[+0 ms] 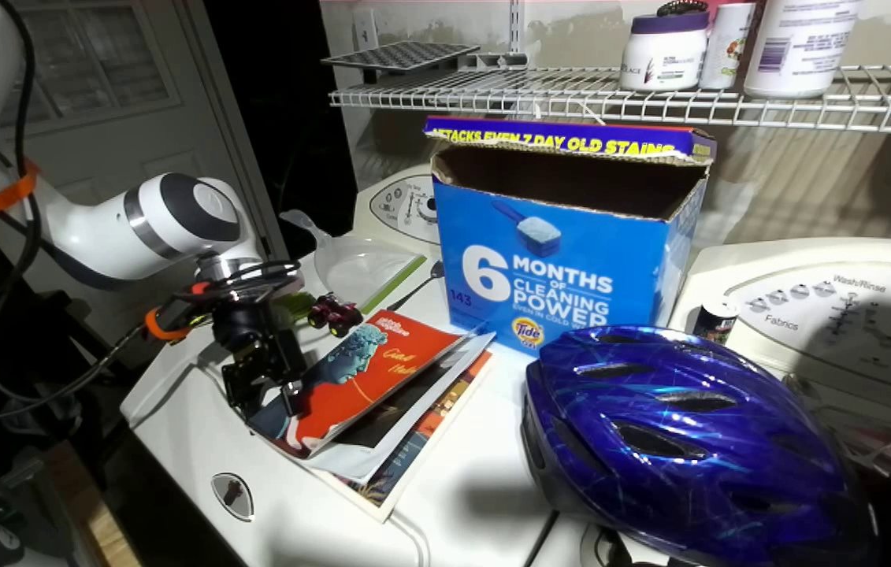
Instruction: Put the magazine on the first bottom shelf
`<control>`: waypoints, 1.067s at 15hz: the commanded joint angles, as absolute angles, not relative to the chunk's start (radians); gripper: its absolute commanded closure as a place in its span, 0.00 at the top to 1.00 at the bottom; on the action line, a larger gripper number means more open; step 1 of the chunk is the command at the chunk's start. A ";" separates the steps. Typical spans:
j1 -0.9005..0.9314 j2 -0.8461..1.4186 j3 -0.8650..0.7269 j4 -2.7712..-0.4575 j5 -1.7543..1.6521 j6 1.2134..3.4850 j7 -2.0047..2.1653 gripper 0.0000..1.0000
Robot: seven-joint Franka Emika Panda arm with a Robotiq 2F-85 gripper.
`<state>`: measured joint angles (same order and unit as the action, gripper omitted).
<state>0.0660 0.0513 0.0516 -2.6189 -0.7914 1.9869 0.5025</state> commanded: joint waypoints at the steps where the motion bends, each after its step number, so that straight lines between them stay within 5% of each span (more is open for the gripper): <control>1: 0.066 0.073 0.049 -2.592 -0.832 1.973 0.497 1.00; 7: 0.073 0.112 0.054 -2.549 -0.902 1.983 0.503 1.00; 9: 0.074 0.135 0.053 -2.540 -0.901 1.988 0.488 0.74; 16: 0.087 0.176 0.056 -2.516 -0.900 1.947 0.455 0.29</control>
<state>0.0855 0.1269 0.0615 -2.5794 -0.8543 1.9581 0.4669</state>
